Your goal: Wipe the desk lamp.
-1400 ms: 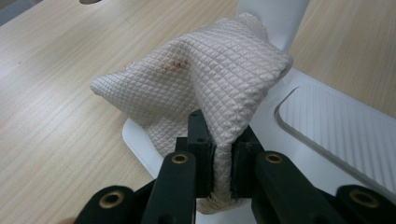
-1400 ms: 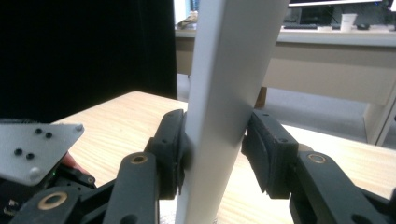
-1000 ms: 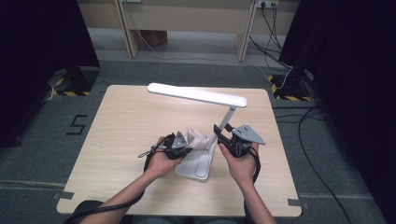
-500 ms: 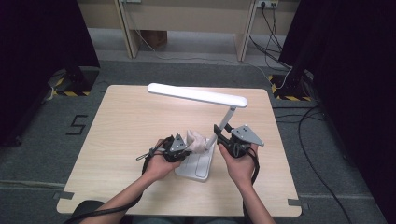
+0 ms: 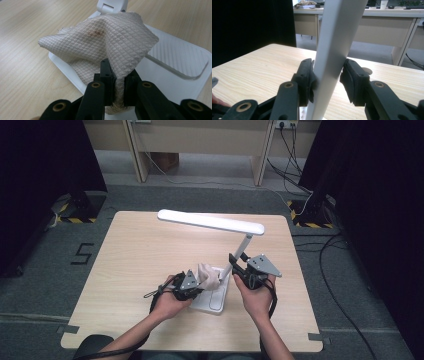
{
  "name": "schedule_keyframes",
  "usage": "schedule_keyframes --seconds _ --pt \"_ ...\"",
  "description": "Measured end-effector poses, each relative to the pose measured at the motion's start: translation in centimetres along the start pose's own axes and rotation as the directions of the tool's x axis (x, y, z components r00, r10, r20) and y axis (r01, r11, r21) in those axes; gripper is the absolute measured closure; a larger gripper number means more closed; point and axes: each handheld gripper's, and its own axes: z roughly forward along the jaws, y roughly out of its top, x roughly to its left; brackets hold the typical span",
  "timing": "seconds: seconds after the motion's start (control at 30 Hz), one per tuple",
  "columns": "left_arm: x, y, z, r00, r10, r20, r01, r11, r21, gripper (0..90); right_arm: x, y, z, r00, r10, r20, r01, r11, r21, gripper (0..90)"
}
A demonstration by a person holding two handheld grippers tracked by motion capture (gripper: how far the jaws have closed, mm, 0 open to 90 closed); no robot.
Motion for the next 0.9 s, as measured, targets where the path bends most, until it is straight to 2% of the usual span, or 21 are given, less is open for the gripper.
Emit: schedule_keyframes --seconds 0.67,0.9 --pt "-1.5 -1.2 -1.7 0.9991 0.023 0.035 -0.023 0.9997 0.007 81.2 0.1 -0.1 0.0 1.0000 0.000 0.006 0.000 1.000 -0.003 61.0" --pt "-2.5 -1.6 -2.6 0.9965 0.020 0.082 -0.020 0.9998 0.001 81.3 0.1 -0.1 0.0 1.0000 -0.001 0.007 0.001 1.000 -0.002 61.0"
